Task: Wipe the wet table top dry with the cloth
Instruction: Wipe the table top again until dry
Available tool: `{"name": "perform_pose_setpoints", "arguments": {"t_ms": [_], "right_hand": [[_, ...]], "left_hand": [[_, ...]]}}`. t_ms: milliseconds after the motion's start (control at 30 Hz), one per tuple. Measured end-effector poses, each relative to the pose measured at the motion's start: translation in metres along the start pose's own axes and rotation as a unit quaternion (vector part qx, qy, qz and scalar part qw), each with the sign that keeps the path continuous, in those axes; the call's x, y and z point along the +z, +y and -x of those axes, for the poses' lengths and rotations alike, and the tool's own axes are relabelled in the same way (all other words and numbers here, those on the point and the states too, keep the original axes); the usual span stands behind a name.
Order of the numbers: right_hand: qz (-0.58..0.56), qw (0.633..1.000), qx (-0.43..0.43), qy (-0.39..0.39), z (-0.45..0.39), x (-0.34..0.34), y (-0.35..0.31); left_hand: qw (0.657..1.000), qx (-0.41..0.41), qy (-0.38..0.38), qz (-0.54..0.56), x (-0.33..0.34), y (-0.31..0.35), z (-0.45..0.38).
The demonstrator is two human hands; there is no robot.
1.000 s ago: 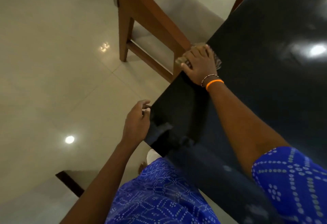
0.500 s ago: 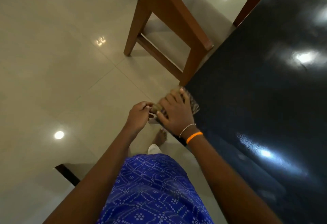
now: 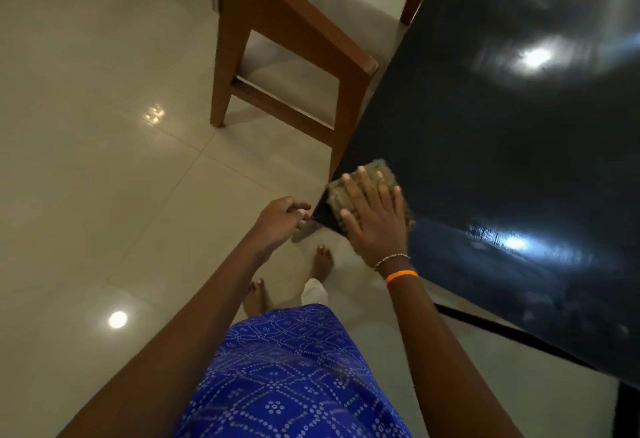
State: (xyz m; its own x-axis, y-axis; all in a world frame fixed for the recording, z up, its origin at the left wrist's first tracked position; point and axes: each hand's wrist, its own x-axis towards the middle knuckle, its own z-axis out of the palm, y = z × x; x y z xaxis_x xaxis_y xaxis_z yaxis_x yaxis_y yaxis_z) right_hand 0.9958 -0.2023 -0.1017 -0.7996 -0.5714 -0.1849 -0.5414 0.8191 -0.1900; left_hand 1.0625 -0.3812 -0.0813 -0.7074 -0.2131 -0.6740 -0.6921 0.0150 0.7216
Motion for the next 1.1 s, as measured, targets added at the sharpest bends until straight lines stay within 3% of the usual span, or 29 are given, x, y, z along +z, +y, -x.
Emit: {"name": "perform_pose_setpoints", "arguments": {"t_ms": [133, 267, 433, 567, 733, 867, 967, 1100], "right_hand": [[0.004, 0.979, 0.197, 0.043, 0.035, -0.009, 0.063], [-0.025, 0.922, 0.378, 0.085, 0.074, -0.012, 0.110], [-0.033, 0.864, 0.493, 0.099, 0.062, -0.005, 0.079], [-0.020, 0.903, 0.422, 0.081, 0.027, 0.004, 0.014], [-0.033, 0.973, 0.220, 0.063, -0.013, 0.016, -0.067], [-0.020, 0.995, 0.077, 0.065, 0.003, 0.017, -0.053], [-0.006, 0.994, 0.078, 0.078, 0.034, 0.016, -0.010], [-0.005, 0.985, 0.159, 0.071, 0.091, 0.010, 0.071]], "left_hand": [[1.000, -0.005, 0.003, -0.014, 0.011, 0.008, 0.001], [1.000, 0.007, -0.007, -0.023, 0.009, 0.006, -0.003], [0.997, 0.030, -0.003, -0.073, 0.005, 0.000, -0.010], [0.993, 0.055, 0.015, -0.105, 0.004, -0.004, -0.012], [0.982, 0.080, 0.078, -0.155, 0.008, -0.005, -0.008], [0.940, 0.135, 0.171, -0.262, 0.022, -0.003, 0.000], [0.901, 0.200, 0.189, -0.336, 0.047, 0.000, 0.010], [0.860, 0.291, 0.139, -0.395, 0.105, 0.007, 0.024]]}}
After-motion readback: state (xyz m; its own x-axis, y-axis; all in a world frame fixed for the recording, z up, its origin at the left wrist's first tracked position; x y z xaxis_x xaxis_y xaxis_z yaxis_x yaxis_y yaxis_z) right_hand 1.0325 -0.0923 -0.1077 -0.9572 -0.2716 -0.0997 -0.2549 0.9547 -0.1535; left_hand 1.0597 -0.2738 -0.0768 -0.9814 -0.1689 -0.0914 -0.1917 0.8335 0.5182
